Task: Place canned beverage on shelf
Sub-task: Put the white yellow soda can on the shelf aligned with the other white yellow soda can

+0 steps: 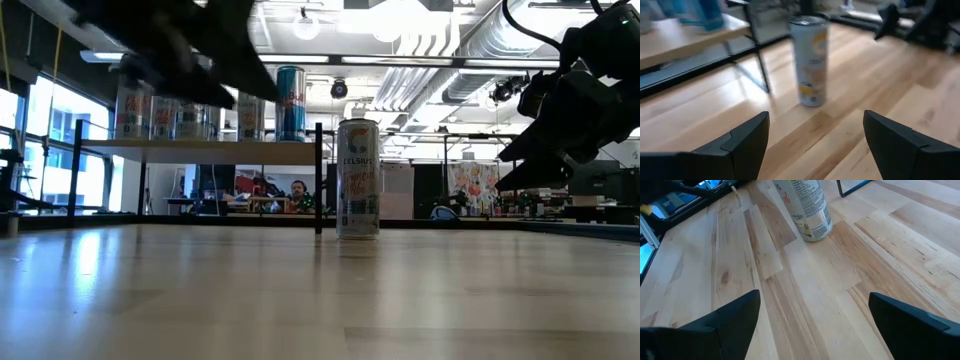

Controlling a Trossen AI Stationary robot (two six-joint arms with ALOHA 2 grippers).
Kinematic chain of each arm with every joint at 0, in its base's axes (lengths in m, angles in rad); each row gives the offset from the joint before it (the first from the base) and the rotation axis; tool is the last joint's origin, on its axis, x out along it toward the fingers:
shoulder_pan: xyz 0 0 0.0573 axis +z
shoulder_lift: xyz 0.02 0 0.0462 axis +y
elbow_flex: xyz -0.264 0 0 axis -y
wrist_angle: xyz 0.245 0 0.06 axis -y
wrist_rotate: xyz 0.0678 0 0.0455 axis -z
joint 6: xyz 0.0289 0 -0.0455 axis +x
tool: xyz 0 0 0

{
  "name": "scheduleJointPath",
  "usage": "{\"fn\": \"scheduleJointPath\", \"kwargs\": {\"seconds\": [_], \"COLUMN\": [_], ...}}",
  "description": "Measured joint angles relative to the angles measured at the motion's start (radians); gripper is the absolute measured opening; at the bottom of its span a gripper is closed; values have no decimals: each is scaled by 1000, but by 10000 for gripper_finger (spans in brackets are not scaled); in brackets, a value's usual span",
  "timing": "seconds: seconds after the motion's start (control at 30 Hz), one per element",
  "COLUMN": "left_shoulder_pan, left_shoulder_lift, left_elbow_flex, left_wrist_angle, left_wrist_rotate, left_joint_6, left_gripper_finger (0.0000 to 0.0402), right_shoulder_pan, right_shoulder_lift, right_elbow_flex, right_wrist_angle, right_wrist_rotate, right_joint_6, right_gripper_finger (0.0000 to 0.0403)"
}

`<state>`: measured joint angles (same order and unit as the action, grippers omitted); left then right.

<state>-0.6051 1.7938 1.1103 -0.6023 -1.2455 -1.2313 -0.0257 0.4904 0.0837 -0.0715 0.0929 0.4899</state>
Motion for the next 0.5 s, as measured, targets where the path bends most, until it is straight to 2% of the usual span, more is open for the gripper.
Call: {"fn": "scheduleJointPath", "kwargs": {"seconds": [0.1,0.2,0.33,0.4,0.5], "left_shoulder_pan": [58,129,229,276,331], "left_shoulder_lift": [-77,-186,-329,-402,-524], "left_elbow_flex": [-96,-242,-474,-573,-687], "left_wrist_angle": [328,715,1134,1254,1305], "left_wrist_rotate": [106,289,504,551,569], "left_joint_6": [339,654,889,958,1044], "left_gripper_finger": [289,289,289,289,289], "right_shoulder_pan": [0,0,0,0,0], "right_shoulder_lift": [0,0,0,0,0], "right_elbow_flex": [0,0,0,0,0], "right_wrist_angle": [0,0,-5,-9,-10], "right_wrist_rotate": [0,-4,-5,-4,-4], "right_joint_6": [0,0,0,0,0], "right_gripper_finger": [360,360,360,360,360]}}
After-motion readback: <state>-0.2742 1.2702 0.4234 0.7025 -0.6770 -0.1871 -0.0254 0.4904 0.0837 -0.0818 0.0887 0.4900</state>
